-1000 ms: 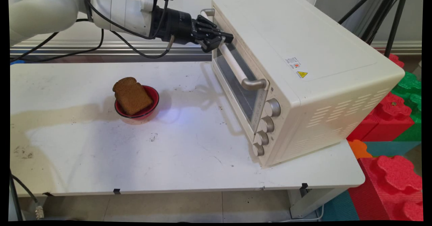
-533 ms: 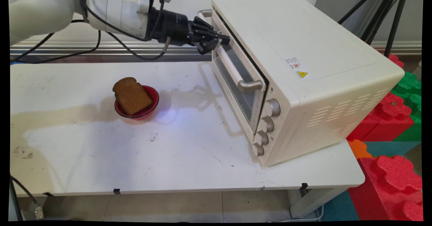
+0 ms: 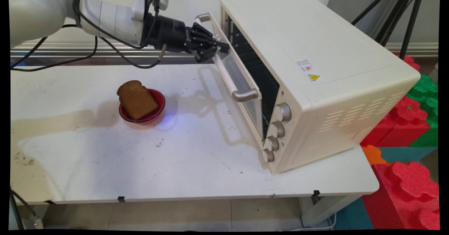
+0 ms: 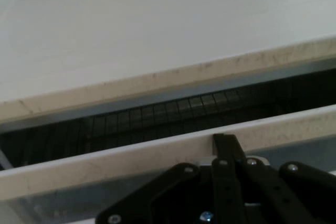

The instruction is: Open the oven

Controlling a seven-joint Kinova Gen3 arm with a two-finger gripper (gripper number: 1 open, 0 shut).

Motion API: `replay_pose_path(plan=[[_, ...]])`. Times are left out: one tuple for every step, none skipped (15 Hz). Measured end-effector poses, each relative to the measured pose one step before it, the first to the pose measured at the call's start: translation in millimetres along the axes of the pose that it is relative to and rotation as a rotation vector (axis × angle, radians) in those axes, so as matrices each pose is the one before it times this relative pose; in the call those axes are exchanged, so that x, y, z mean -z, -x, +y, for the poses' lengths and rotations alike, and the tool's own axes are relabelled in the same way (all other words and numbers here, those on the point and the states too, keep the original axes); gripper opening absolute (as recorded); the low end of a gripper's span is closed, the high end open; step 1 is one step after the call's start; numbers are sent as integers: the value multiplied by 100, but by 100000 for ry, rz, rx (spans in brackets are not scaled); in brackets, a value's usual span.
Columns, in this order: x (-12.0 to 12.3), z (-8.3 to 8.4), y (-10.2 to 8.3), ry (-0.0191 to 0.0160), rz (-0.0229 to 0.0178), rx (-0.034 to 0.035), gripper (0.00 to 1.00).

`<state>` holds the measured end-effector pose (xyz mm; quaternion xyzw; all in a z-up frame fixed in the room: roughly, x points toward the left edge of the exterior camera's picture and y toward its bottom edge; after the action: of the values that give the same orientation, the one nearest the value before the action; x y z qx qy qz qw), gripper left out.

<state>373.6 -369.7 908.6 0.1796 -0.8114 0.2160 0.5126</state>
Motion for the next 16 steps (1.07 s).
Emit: replay_pose_path(plan=[[213, 43, 220, 209, -387, -322, 0], [84, 12, 138, 307, -259, -245, 0], [219, 54, 241, 241, -464, -326, 0], [347, 69, 334, 95, -633, -398, 0], [282, 33, 317, 208, -615, -486, 0], [233, 26, 278, 240, -540, -434, 0], [136, 19, 183, 211, -362, -291, 0], [206, 30, 275, 258, -520, -373, 0], [242, 60, 275, 131, -526, -235, 0], [166, 41, 241, 243, -476, -273, 0], [187, 57, 226, 125, -419, -150, 0], [187, 58, 295, 296, -584, -304, 0], [122, 41, 205, 241, -409, -174, 0], [177, 65, 299, 308, -589, -270, 0], [204, 61, 249, 65, -445, -98, 0], [176, 68, 314, 306, -632, -215, 0]])
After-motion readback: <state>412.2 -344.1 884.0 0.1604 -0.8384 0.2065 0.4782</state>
